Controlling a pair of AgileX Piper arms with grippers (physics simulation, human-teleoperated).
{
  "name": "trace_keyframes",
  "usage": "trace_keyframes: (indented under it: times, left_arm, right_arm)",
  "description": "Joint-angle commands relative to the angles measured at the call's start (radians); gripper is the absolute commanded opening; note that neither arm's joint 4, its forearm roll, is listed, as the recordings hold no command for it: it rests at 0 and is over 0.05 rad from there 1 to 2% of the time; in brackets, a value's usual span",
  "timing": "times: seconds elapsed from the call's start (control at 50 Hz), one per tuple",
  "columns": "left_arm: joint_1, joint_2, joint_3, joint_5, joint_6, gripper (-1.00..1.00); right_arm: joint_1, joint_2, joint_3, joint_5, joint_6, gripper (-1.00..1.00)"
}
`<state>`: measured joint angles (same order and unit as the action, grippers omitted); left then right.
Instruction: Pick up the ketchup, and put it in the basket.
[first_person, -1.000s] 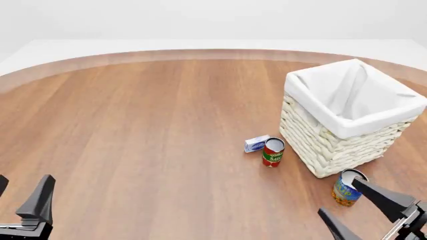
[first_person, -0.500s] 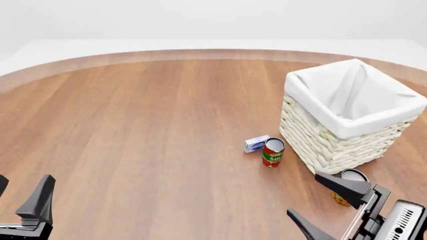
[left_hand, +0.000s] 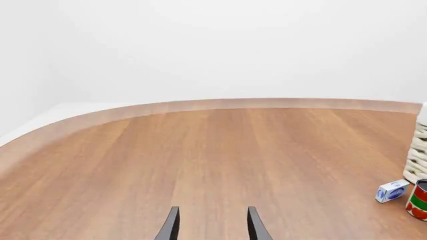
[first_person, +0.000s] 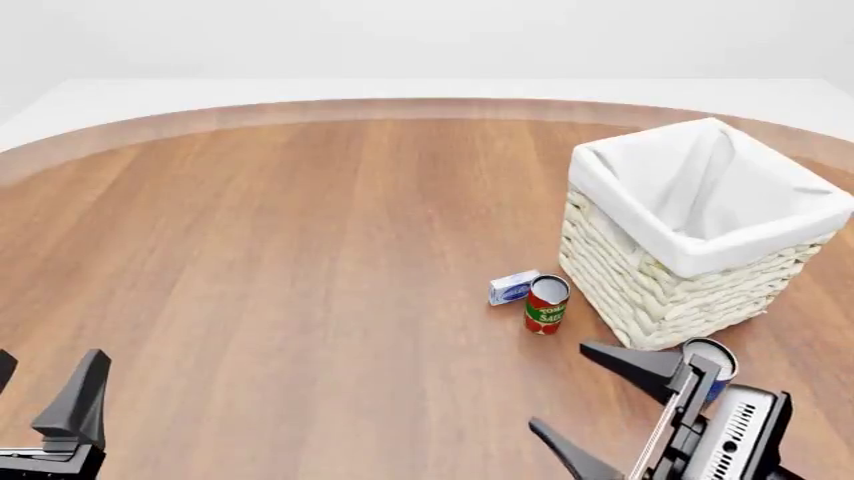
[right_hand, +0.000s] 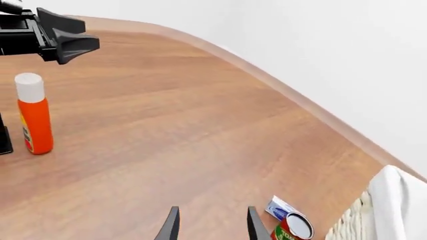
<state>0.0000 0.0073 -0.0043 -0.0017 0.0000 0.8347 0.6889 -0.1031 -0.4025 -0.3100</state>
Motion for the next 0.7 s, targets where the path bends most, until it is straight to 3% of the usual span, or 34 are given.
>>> trace_keyframes:
  times: [0.02,0.38,0.5,0.7]
  left_arm:
    - [0.0,0.0,0.0,0.0,0.0,1.0]
    - [0.0,0.0,0.0,0.0,0.0,1.0]
    - [0.0,0.0,0.0,0.0,0.0,1.0]
    - [0.0,0.0,0.0,0.0,0.0,1.0]
  right_arm:
    - [0.035,0.077,-0.02,-0.051,-0.023,1.0]
    - [0.093,0.108,-0.079,-0.019,-0.024,1.0]
    - [0.116,0.179,-0.073,-0.086,-0.035,1.0]
    - [0.131,0.176,-0.088,-0.073,-0.039,1.0]
